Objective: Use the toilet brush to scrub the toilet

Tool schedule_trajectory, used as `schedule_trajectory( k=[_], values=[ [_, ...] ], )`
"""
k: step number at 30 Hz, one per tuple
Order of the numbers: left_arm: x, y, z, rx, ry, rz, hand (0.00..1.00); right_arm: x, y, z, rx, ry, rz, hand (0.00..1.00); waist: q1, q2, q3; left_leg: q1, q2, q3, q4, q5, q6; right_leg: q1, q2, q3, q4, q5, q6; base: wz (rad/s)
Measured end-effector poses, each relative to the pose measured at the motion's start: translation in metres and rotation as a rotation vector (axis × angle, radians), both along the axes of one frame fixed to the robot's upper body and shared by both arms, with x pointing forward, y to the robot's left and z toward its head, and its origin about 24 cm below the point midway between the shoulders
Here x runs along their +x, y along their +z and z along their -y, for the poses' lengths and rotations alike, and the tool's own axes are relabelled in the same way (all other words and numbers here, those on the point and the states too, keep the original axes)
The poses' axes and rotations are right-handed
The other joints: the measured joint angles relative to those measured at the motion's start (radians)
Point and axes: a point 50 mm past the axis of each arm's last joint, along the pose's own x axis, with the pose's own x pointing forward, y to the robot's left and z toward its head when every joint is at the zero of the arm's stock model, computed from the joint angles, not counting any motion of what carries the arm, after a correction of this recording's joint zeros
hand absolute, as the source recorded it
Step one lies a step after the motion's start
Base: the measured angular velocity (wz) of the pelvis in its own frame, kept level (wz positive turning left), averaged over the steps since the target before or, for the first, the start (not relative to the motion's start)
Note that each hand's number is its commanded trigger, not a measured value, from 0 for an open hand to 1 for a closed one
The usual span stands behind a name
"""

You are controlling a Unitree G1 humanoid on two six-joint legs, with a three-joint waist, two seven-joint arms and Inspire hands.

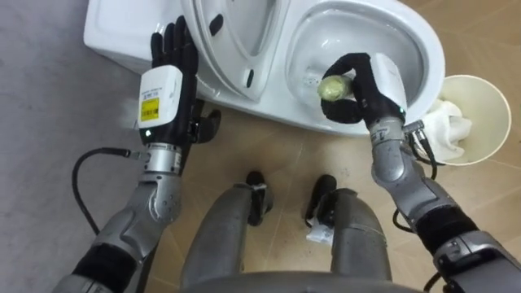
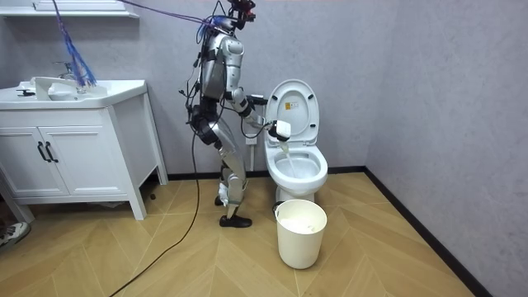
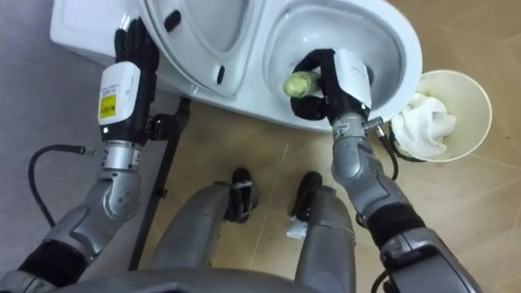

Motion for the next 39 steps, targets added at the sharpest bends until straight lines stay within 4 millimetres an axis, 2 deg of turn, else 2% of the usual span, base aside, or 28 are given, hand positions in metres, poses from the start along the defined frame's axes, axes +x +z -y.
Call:
schedule_trajectory(
  k=[9,15,18,19,21,23,28,32,39],
  values=[
    [-0.008,-0.014,-0.006,0.021,0.002,-0.090,0.00,-0.009,-0.009,0.014,0.049,-0.090,-0.025,1.00,-0.020,-0.007,-0.0033,0.124,-0.001,-0.002,-0.067,0.008,0.004,0.125,0.006,-0.012,-0.067,0.009,0.009,0.01],
    [-0.016,-0.021,-0.018,0.023,0.027,-0.166,0.00,-0.013,-0.001,0.036,0.071,-0.201,0.027,1.00,-0.034,-0.019,-0.0136,0.231,-0.003,0.007,-0.121,0.014,0.005,0.218,0.006,-0.014,-0.108,0.009,0.014,-0.03],
    [-0.023,-0.027,-0.030,0.026,0.070,-0.211,0.00,-0.021,0.004,0.043,0.087,-0.246,0.069,1.00,-0.044,-0.020,-0.0239,0.306,0.000,0.008,-0.163,0.014,0.005,0.293,0.015,-0.018,-0.149,0.011,0.019,-0.05],
    [-0.028,-0.029,-0.035,0.024,0.085,-0.224,0.00,-0.024,0.006,0.046,0.102,-0.262,0.082,1.00,-0.042,-0.022,-0.0329,0.335,0.003,0.013,-0.185,0.015,0.003,0.318,0.026,-0.008,-0.172,0.014,0.024,-0.16],
    [-0.035,-0.032,-0.043,0.021,0.121,-0.239,0.00,-0.031,0.011,0.049,0.116,-0.279,0.108,1.00,-0.039,-0.023,-0.0419,0.376,0.007,0.021,-0.211,0.016,0.002,0.357,0.038,0.000,-0.204,0.021,0.028,-0.18],
    [-0.049,-0.037,-0.063,0.032,0.221,-0.275,0.00,-0.041,0.019,0.049,0.134,-0.278,0.148,1.00,-0.038,-0.020,-0.0445,0.446,0.010,0.032,-0.255,0.018,0.000,0.417,0.045,0.000,-0.243,0.026,0.030,-0.14],
    [-0.073,-0.041,-0.094,0.041,0.383,-0.319,0.00,-0.051,0.034,0.054,0.153,-0.297,0.218,1.00,-0.038,-0.015,-0.0524,0.545,0.011,0.032,-0.317,0.018,0.000,0.519,0.058,-0.003,-0.311,0.031,0.042,-0.01],
    [-0.093,-0.045,-0.097,-0.026,0.439,-0.346,0.00,-0.056,0.046,0.068,0.226,-0.386,0.286,1.00,-0.036,-0.017,-0.0568,0.634,0.008,0.033,-0.369,0.018,0.001,0.608,0.066,0.000,-0.363,0.033,0.057,0.00],
    [-0.113,-0.050,-0.101,-0.204,0.541,-0.349,0.00,-0.074,0.057,0.085,0.227,-0.478,0.358,1.00,-0.017,-0.029,-0.0587,0.728,0.017,0.032,-0.415,0.018,0.001,0.702,0.086,0.008,-0.416,0.034,0.060,-0.06]
  ],
)
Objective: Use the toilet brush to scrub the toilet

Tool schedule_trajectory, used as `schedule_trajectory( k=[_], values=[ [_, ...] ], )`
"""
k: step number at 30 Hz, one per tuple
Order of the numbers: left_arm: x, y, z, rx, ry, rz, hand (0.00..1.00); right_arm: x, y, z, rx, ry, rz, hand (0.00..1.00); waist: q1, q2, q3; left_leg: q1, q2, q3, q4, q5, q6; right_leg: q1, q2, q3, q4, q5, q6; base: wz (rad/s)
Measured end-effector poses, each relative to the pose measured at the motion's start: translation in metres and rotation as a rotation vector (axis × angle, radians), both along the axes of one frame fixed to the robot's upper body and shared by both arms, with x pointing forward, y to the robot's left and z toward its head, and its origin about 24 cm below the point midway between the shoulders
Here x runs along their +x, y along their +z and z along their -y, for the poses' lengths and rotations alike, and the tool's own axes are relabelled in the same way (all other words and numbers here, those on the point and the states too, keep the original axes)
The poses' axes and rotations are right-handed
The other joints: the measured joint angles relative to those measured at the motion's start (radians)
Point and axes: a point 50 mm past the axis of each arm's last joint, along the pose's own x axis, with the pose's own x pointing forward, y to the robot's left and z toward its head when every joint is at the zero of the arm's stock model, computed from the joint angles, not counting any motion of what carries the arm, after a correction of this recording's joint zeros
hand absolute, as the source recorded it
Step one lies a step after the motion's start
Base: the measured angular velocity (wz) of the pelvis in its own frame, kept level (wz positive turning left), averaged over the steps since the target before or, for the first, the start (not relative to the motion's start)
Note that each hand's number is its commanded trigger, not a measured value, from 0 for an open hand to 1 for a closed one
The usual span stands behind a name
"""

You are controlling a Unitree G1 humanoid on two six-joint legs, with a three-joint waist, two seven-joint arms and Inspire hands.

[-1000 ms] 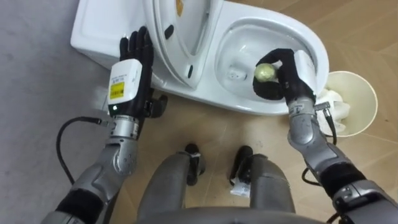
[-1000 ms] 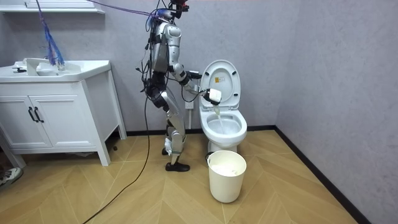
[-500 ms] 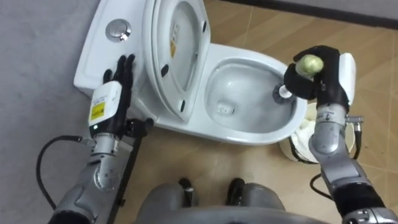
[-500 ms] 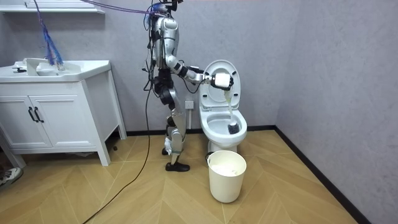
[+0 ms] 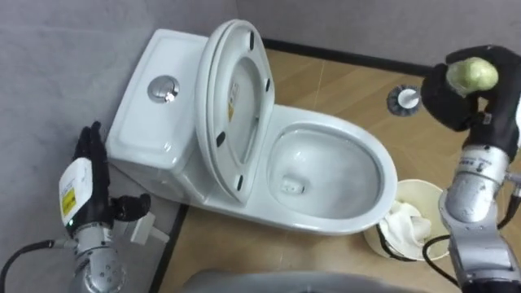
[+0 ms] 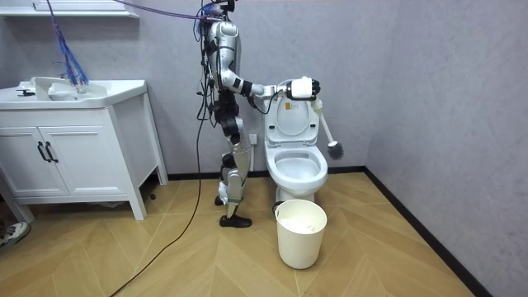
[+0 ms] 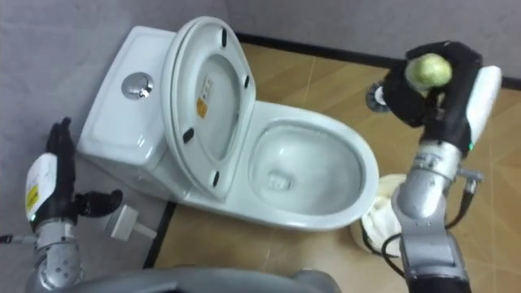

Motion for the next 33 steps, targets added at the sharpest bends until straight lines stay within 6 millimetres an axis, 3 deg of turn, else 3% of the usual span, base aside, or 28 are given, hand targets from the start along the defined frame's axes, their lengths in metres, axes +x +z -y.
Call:
schedule_trajectory(
  k=[3,4,8,13,20,25,28,33],
  values=[
    [-0.016,-0.008,-0.004,-0.068,0.087,-0.026,0.00,-0.007,0.002,0.014,0.013,-0.072,0.015,1.00,0.006,-0.010,0.0005,0.026,0.002,0.002,-0.003,0.000,0.000,0.021,0.008,0.021,-0.013,0.000,-0.001,-0.18],
    [-0.026,-0.014,-0.006,-0.103,0.129,-0.062,0.00,-0.009,0.002,0.017,0.014,-0.094,0.017,1.00,0.007,-0.003,-0.0031,0.039,0.002,0.002,-0.003,0.000,0.000,0.030,0.009,0.030,-0.016,0.000,-0.001,-0.28],
    [-0.058,-0.036,-0.016,-0.238,0.287,-0.208,0.00,-0.018,-0.001,0.026,0.065,-0.141,0.011,1.00,-0.001,-0.008,0.0008,0.069,0.005,0.003,-0.013,0.000,0.000,0.056,0.020,0.049,-0.030,0.000,-0.002,-0.15],
    [-0.082,-0.052,-0.019,-0.342,0.363,-0.346,0.00,-0.021,-0.006,0.028,0.160,-0.163,0.009,1.00,-0.008,-0.018,0.0072,0.072,0.005,0.017,-0.013,-0.001,-0.002,0.056,0.022,0.049,-0.036,0.000,-0.002,0.00],
    [-0.091,-0.067,-0.014,-0.437,0.352,-0.519,0.00,-0.033,-0.045,0.027,0.345,-0.147,-0.188,1.00,-0.023,-0.031,0.0138,0.067,0.003,0.017,-0.014,-0.006,-0.008,0.053,0.023,0.052,-0.049,0.002,0.003,0.03],
    [-0.095,-0.076,-0.012,-0.469,0.368,-0.608,0.00,-0.042,-0.065,0.027,0.394,-0.156,-0.281,1.00,-0.030,-0.024,0.0107,0.070,0.003,0.026,-0.014,-0.006,-0.008,0.055,0.023,0.055,-0.047,0.004,0.004,-0.01],
    [-0.100,-0.078,-0.011,-0.469,0.367,-0.660,0.00,-0.040,-0.073,0.028,0.408,-0.149,-0.306,1.00,-0.057,-0.024,0.0082,0.074,0.004,0.027,-0.013,-0.006,-0.008,0.058,0.023,0.054,-0.048,0.004,0.003,-0.01],
    [-0.103,-0.080,-0.010,-0.459,0.351,-0.724,0.00,-0.046,-0.091,0.030,0.478,-0.180,-0.358,1.00,-0.078,-0.037,0.0030,0.093,0.006,0.034,-0.013,-0.006,-0.008,0.078,0.028,0.065,-0.050,0.005,0.002,-0.04]
  ],
)
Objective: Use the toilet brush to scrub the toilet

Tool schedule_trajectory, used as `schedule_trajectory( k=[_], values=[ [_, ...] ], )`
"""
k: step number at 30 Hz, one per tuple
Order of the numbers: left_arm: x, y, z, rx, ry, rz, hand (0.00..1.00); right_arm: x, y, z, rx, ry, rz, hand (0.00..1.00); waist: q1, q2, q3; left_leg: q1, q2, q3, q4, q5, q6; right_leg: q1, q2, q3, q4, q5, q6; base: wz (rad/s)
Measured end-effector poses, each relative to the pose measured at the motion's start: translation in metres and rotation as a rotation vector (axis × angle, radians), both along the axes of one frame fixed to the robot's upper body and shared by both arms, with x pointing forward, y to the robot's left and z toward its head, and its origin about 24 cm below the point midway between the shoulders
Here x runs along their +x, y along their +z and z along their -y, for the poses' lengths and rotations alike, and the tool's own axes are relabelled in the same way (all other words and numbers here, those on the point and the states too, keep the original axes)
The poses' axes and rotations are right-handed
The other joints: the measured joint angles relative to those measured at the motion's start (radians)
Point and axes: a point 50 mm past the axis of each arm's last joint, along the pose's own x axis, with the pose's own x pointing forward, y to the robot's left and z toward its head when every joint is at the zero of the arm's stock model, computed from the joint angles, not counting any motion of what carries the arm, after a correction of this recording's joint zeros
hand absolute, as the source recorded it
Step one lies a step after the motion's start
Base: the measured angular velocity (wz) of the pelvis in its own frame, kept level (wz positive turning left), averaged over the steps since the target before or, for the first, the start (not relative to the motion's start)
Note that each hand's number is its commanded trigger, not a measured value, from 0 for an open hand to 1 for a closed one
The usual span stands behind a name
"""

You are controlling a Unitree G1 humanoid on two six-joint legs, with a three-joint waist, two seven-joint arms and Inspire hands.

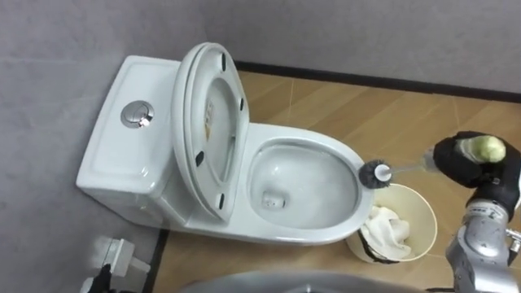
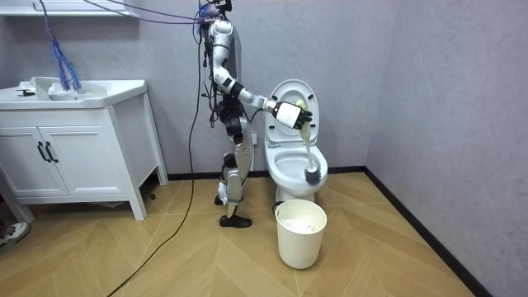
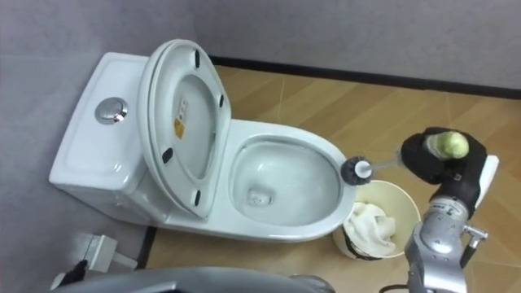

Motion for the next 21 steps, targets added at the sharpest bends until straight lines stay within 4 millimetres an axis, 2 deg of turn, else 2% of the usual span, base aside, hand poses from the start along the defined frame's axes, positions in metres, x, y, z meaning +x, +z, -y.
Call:
schedule_trajectory(
  k=[3,6,12,21],
  values=[
    [0.001,-0.001,0.001,-0.002,-0.036,-0.020,0.00,-0.002,-0.009,-0.002,0.038,-0.020,-0.023,1.00,-0.012,-0.005,-0.0002,-0.001,0.003,0.003,0.000,-0.003,-0.003,-0.001,0.003,0.006,0.000,0.004,0.001,-0.01],
    [-0.001,-0.001,0.001,-0.001,-0.034,-0.030,0.00,-0.001,-0.015,-0.004,0.073,-0.033,-0.028,1.00,-0.031,0.003,-0.0009,0.000,0.013,0.003,0.002,-0.026,-0.003,-0.001,0.015,0.008,0.001,0.009,0.001,0.00],
    [-0.003,-0.002,0.003,-0.003,-0.030,-0.033,0.00,-0.012,-0.027,-0.003,0.170,-0.142,-0.033,1.00,-0.050,0.002,-0.0004,0.014,0.012,-0.002,0.006,-0.033,0.001,0.021,0.014,0.010,0.000,0.014,0.003,0.00],
    [-0.024,-0.005,0.003,0.012,-0.018,-0.116,0.00,-0.024,-0.029,0.007,0.163,-0.280,-0.032,1.00,-0.058,0.024,-0.0011,0.015,0.013,0.003,0.010,-0.033,0.000,0.017,0.015,0.012,0.000,0.015,0.002,0.00]
  ],
)
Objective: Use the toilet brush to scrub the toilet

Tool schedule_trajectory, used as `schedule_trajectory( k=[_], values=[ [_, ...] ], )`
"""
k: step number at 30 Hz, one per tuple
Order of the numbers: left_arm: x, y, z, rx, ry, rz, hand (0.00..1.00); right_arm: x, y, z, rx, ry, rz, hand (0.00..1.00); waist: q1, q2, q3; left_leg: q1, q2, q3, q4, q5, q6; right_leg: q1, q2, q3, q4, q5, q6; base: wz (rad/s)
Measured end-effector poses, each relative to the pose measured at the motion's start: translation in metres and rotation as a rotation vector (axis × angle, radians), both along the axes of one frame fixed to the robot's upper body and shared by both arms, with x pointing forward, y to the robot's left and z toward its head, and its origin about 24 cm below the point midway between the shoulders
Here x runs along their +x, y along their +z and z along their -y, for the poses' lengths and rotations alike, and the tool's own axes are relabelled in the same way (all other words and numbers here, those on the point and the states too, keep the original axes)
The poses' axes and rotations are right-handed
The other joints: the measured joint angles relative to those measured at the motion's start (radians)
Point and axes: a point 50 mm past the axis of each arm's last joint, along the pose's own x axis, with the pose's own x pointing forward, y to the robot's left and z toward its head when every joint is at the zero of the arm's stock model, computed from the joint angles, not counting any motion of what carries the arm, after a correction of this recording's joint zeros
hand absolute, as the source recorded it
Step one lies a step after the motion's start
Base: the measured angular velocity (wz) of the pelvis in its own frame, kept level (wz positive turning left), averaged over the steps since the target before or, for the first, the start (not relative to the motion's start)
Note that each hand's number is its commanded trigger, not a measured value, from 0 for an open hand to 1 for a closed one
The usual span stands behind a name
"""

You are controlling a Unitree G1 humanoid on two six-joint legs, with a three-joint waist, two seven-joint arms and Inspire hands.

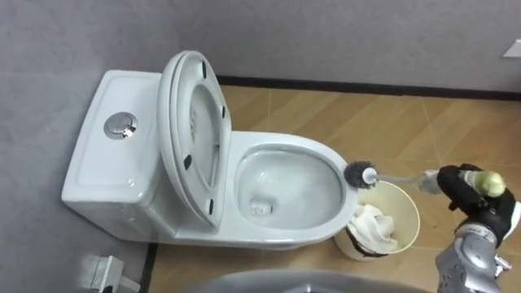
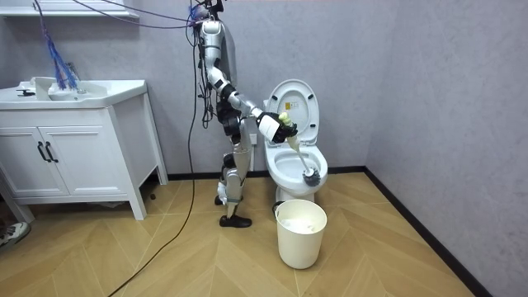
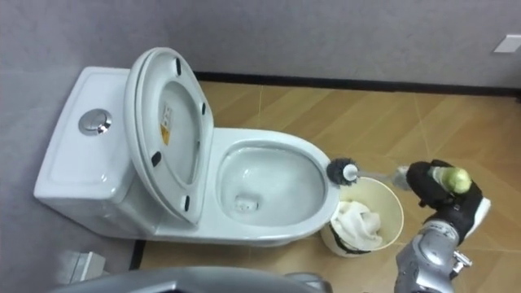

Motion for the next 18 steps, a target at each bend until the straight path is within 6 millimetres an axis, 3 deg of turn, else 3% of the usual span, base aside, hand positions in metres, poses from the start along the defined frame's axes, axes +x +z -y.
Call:
schedule_trajectory(
  k=[6,9,10,13,18],
  values=[
    [0.004,0.000,0.000,0.001,-0.004,0.004,0.00,-0.007,-0.004,0.000,-0.049,-0.051,-0.096,1.00,0.013,0.003,0.0005,0.000,0.000,-0.003,-0.002,0.000,0.000,-0.002,0.000,0.000,0.001,-0.002,0.000,0.00],
    [0.008,-0.002,0.005,-0.012,-0.003,0.010,0.00,-0.027,-0.019,-0.011,-0.075,-0.013,-0.271,1.00,0.031,0.008,0.0050,-0.001,-0.001,0.004,-0.008,0.000,0.000,-0.006,0.000,0.003,0.005,-0.002,0.000,-0.05],
    [0.007,-0.003,0.007,-0.019,0.001,0.005,0.00,-0.027,-0.018,-0.013,-0.092,-0.023,-0.269,1.00,0.030,0.014,0.0021,-0.001,-0.001,0.010,-0.009,0.000,0.000,-0.010,0.000,0.004,0.004,-0.002,0.001,-0.12],
    [0.010,-0.003,0.006,-0.017,0.000,0.012,0.00,-0.024,-0.016,-0.013,-0.126,-0.025,-0.272,1.00,0.032,0.021,0.0040,-0.003,-0.001,0.014,-0.009,0.000,0.000,-0.017,-0.001,0.003,0.005,-0.003,0.001,-0.04],
    [0.015,-0.003,0.007,-0.026,-0.004,0.020,0.00,-0.013,-0.013,-0.016,-0.157,-0.015,-0.255,1.00,0.032,0.016,0.0054,-0.003,-0.001,0.015,-0.009,0.000,0.000,-0.020,0.000,0.003,0.002,-0.003,0.001,0.00]
  ],
)
